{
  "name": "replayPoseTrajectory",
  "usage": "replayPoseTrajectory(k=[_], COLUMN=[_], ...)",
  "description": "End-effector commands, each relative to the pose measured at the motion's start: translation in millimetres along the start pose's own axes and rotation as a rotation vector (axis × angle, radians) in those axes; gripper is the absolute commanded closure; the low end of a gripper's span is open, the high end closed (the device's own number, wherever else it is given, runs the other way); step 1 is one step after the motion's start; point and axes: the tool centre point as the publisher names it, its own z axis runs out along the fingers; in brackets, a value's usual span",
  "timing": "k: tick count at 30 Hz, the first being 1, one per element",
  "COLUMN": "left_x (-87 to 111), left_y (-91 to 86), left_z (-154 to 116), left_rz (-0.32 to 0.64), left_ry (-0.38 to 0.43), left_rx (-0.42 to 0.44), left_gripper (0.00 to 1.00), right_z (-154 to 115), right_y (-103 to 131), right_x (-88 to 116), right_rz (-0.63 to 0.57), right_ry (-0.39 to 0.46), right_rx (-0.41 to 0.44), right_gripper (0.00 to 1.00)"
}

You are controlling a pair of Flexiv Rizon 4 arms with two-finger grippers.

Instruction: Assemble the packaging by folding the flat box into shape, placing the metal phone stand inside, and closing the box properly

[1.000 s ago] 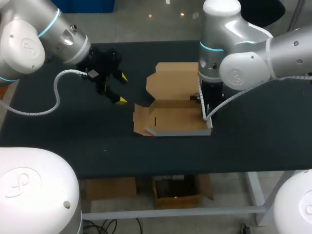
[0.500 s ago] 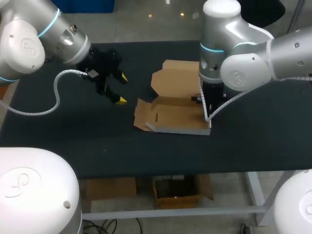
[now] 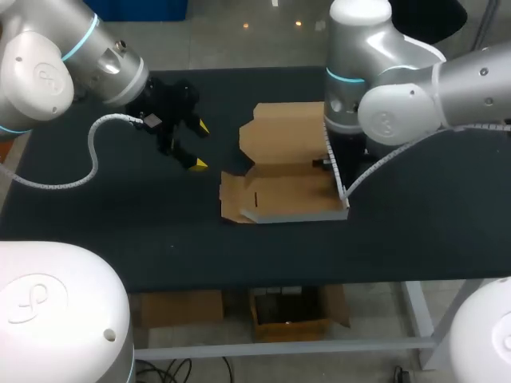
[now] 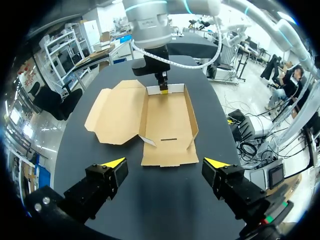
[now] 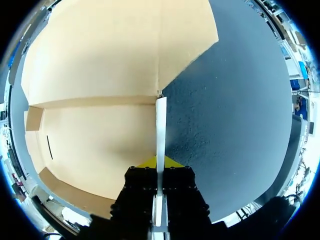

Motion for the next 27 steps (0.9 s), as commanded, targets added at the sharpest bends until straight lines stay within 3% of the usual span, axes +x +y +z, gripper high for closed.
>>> replayPoseTrajectory(k=[1,13,27], left_x=[-0.5,-0.5,-0.5], left_y=[-0.5,-0.5,-0.5], left_z=[-0.4,-0.4,-0.4], left_rz=[-0.001,-0.001,-0.001], left_ry=[0.003,0.003,0.003], left_rx=[-0.005,-0.005,-0.005], left_gripper=[0.00,0.00,0.00], right_z=[3.0,5.6,0.8], right_y=[2.7,0.3,1.0], right_x=[2.8,6.6,5.1], right_rz=[-0.022,0.032,0.119], right_ry=[-0.010,-0.147,-0.271], right_rx=[0.033,0.079,0.040], right_gripper=[1.00,1.00,1.00])
